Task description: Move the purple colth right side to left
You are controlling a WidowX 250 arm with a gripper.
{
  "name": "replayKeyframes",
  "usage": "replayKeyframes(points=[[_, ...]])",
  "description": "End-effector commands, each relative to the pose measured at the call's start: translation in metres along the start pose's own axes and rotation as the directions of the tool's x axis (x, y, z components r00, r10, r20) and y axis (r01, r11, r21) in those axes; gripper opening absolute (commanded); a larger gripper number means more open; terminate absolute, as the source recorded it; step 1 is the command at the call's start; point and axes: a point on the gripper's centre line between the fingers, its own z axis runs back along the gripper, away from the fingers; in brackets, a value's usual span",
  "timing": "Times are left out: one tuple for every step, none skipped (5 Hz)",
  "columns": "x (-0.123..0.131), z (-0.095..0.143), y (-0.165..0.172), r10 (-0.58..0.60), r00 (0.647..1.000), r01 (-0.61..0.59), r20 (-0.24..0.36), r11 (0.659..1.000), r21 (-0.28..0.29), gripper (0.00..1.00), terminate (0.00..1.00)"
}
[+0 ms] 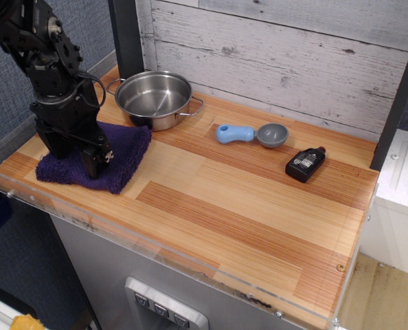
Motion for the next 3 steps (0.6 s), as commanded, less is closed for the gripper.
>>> replayKeyframes(points=[[0.018,0.037,-0.011,-0.016,0.997,0.016,0.078,1.000,-0.006,1.00,0.00],[0.022,0.063,-0.015,-0.007,0.992,0.007,0.126,1.000,0.004,1.00,0.00],[0.023,0.089,-0.018,-0.010,0.986,0.007,0.169,1.000,0.019,1.00,0.00]])
